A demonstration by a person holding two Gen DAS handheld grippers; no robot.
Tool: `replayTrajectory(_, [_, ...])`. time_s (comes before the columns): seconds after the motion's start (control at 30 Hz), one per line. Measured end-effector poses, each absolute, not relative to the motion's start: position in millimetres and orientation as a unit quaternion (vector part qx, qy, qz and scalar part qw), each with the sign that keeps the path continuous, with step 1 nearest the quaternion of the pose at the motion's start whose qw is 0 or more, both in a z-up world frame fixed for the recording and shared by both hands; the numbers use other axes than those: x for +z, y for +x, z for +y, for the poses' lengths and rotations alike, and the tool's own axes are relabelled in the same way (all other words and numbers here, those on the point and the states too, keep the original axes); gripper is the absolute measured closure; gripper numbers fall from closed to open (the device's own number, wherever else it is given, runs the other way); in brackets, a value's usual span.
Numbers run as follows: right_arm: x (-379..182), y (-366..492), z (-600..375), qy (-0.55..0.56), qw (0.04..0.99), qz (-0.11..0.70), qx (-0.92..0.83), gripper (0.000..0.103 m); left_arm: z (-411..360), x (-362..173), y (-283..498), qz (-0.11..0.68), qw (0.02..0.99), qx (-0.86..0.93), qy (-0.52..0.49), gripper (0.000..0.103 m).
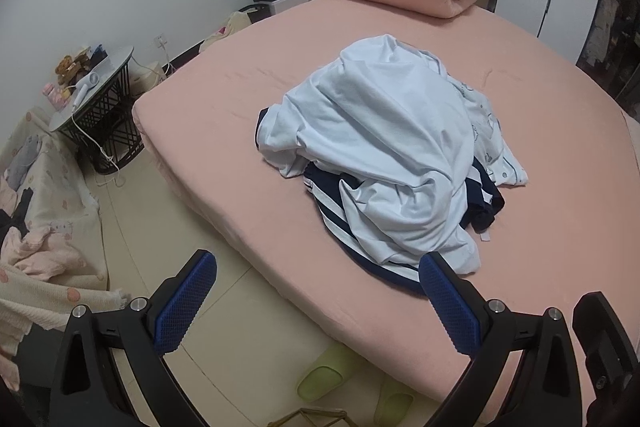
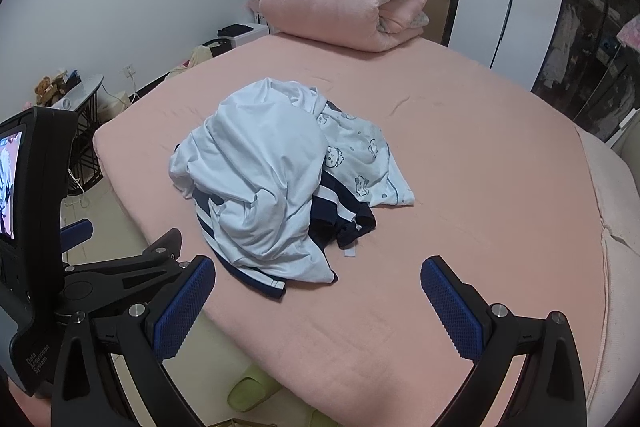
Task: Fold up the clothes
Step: 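Move both grippers toward the light-blue clothing pile on the bed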
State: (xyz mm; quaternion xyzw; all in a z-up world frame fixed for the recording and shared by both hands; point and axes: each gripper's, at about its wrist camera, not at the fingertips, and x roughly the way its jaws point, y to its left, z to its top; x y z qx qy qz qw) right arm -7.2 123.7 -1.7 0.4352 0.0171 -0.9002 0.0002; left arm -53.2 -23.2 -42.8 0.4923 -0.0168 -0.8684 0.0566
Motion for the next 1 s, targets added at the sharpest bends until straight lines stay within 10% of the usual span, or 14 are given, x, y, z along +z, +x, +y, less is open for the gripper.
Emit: replayTrajectory(1.0, [-16, -63, 115, 0.44, 0.124, 0.032, -0.889, 0.0, -35, -46, -78, -0.011, 0.081, -0.87, 0.485, 0.0])
